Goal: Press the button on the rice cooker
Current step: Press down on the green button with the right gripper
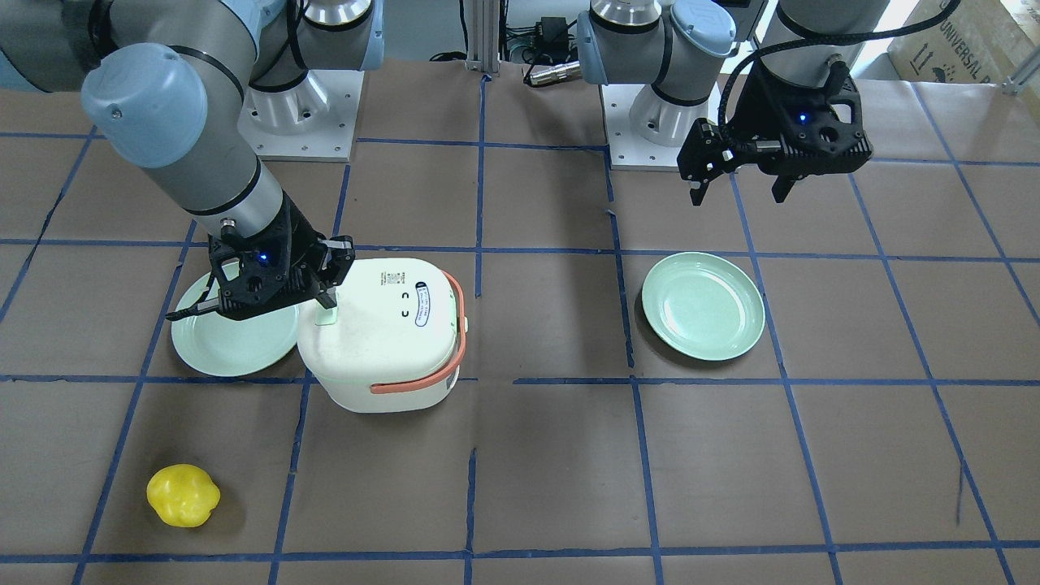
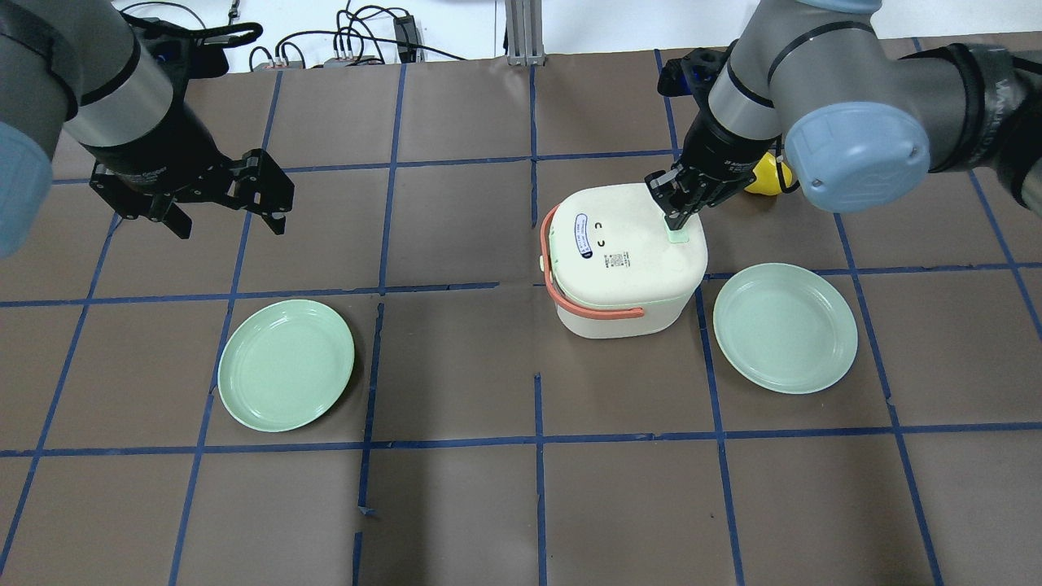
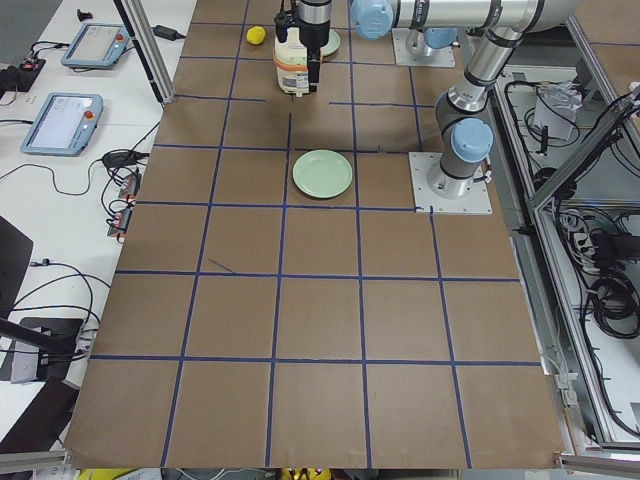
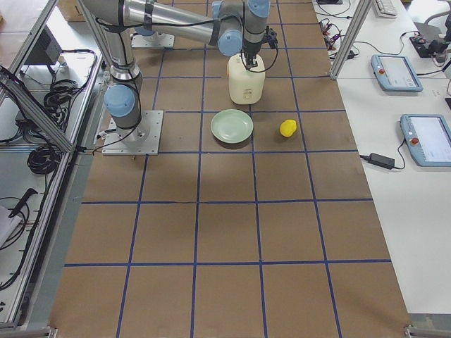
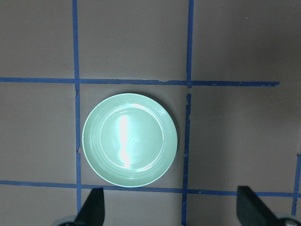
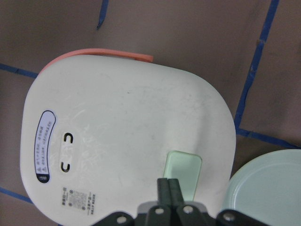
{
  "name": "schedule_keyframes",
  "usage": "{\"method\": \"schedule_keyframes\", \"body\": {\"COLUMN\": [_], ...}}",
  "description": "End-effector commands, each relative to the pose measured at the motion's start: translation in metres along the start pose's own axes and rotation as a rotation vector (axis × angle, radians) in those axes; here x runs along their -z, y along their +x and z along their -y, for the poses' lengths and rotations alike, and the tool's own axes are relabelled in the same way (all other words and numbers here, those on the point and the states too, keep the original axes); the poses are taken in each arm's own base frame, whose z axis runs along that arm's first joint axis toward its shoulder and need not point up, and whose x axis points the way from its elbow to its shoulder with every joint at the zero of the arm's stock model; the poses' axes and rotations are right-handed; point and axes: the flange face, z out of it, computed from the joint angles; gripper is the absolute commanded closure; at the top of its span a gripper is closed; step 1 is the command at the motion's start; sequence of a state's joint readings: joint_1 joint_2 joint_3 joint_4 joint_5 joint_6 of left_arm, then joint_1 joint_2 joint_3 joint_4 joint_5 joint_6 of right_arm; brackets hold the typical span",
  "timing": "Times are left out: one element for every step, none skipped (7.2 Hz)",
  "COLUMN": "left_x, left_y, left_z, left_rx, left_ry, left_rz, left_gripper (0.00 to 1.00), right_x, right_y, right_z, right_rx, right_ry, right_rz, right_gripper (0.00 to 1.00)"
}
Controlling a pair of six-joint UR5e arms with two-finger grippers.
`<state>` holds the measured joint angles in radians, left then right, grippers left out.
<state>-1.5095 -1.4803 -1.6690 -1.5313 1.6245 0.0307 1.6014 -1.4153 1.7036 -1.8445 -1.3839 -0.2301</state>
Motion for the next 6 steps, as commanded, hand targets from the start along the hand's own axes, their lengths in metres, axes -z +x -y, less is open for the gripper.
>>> {"method": "schedule_keyframes", "body": {"left_x": [0.0000, 0.0000, 0.0000, 0.0000, 0.0000, -0.0001], "left_y": [0.0000, 0.0000, 0.0000, 0.0000, 0.0000, 0.0000], "left_z": [0.0000, 0.0000, 0.0000, 0.0000, 0.0000, -0.0001], "left_rx": [0.000, 0.000, 0.000, 0.000, 0.000, 0.000], "left_ry": [0.000, 0.000, 0.000, 0.000, 0.000, -0.001], "left_rz": [0.000, 0.000, 0.000, 0.000, 0.000, 0.000], "left_gripper": [0.00, 0.00, 0.00, 0.00, 0.00, 0.00], "right_x": [-0.0090, -0.0082, -0.0082, -0.0082, -0.0089, -0.0102], "right_y": [0.0037, 0.0046, 0.0047, 0.0047, 0.0048, 0.0051], "right_z": [0.0048, 0.0043, 0.0043, 0.0043, 0.0047, 0.0048], "right_rx": [-0.001, 0.000, 0.000, 0.000, 0.000, -0.001], "right_ry": [-0.006, -0.007, -0.007, -0.007, -0.007, -0.008], "right_rz": [-0.008, -0.019, -0.020, -0.020, -0.019, -0.018], "right_gripper": [0.95, 0.95, 0.95, 0.95, 0.95, 0.95]}}
